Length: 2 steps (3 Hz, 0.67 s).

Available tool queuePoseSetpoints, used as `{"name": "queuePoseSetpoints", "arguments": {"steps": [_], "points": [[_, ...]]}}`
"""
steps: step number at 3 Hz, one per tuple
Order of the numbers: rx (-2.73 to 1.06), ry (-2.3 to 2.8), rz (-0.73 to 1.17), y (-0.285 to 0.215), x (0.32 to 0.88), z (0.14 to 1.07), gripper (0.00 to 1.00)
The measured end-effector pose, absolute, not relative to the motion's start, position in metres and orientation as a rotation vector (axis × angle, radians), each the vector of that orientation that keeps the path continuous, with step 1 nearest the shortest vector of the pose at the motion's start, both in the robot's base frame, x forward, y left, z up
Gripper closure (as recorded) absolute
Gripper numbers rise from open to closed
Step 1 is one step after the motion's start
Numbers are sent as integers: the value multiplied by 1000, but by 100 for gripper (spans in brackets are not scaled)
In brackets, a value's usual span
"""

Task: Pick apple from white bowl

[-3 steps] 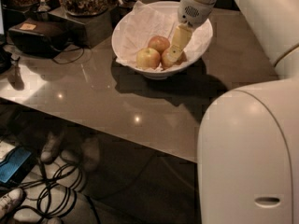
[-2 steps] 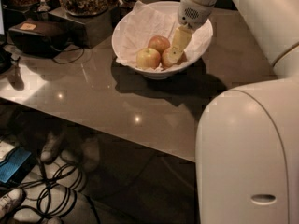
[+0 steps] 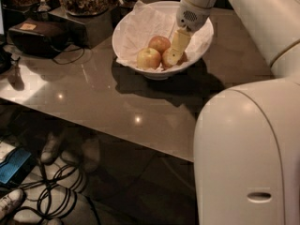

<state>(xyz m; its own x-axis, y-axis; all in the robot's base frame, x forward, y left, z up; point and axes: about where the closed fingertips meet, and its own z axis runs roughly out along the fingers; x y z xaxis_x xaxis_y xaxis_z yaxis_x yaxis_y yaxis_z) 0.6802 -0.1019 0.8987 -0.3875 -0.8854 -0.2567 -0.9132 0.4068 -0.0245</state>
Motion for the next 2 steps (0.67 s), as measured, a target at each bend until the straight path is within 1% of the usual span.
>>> {"name": "queuePoseSetpoints", "arguments": {"steps": [1,2], "points": [[-1593,2436,179,-102,680,895,30],[-1600,2436,184,-102,680,890,24]]}}
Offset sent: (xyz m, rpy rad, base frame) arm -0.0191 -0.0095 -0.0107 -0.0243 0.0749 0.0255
